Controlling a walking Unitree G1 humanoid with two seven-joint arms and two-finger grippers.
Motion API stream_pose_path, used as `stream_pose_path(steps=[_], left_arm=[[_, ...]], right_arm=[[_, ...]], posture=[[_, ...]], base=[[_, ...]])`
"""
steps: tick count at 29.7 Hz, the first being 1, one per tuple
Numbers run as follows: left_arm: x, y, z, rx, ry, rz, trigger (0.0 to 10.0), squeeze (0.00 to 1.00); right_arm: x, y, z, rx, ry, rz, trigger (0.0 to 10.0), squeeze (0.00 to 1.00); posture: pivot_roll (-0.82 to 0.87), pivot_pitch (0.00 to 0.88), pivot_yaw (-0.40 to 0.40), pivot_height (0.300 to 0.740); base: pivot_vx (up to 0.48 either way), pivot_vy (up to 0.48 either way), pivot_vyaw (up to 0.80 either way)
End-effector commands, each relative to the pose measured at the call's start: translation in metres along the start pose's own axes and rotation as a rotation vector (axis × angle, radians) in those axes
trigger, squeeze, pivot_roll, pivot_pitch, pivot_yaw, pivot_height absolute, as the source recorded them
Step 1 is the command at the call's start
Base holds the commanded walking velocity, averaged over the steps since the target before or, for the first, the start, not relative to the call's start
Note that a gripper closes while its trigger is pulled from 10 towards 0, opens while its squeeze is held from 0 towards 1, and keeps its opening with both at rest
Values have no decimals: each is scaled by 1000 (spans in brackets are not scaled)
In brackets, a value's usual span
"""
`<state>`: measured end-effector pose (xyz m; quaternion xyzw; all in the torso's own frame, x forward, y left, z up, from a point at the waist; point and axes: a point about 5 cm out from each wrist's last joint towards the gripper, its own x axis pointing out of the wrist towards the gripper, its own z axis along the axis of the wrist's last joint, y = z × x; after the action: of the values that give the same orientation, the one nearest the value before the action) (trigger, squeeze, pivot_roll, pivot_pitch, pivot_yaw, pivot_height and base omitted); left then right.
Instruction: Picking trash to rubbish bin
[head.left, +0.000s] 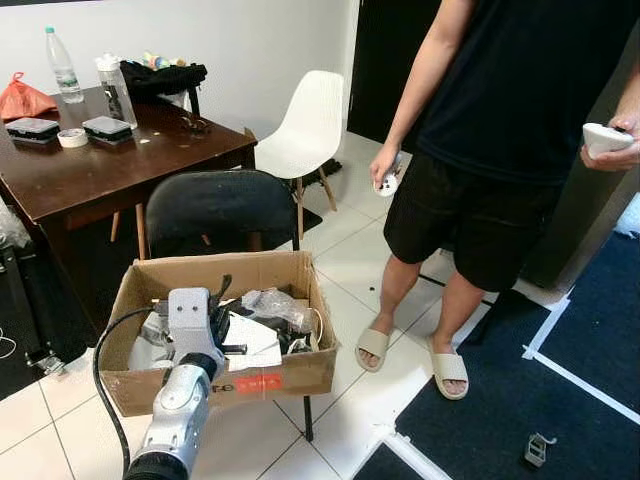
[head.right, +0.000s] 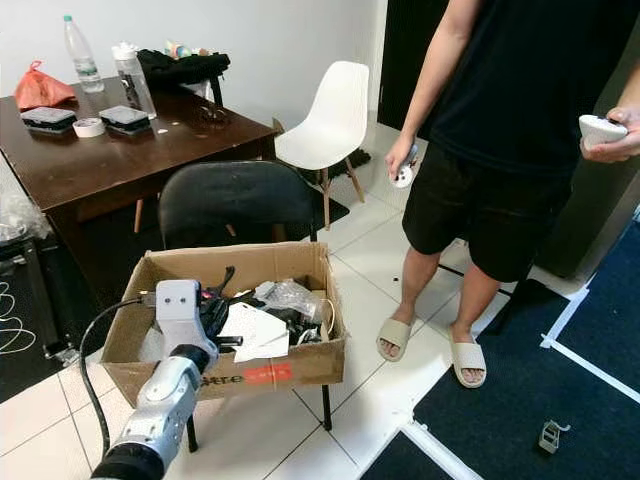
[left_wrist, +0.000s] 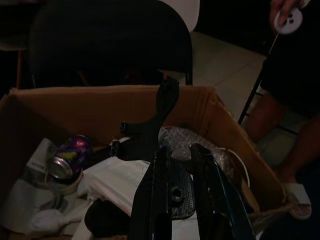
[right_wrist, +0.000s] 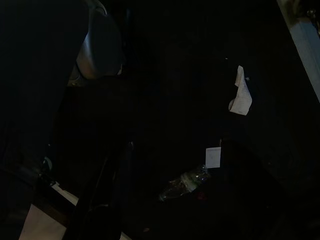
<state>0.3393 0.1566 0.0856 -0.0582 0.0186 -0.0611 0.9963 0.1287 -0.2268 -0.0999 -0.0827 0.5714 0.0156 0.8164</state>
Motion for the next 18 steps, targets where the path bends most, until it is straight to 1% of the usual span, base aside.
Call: stream_pose_path(steps=[1,18], left_arm=[[1,-5,-1,15,-1,-19,10000,0],[4,-10,-1,17,-4,-40,10000,0]], right_arm=[[-1,-2,-5,-2,16,-2,10000,0],[-1,-4,-3,-10,10,-4,10000,0]], posture=[[-133,105,10,740],[-137,91,4,740]], base=[[300,0,0],[330,0,0]])
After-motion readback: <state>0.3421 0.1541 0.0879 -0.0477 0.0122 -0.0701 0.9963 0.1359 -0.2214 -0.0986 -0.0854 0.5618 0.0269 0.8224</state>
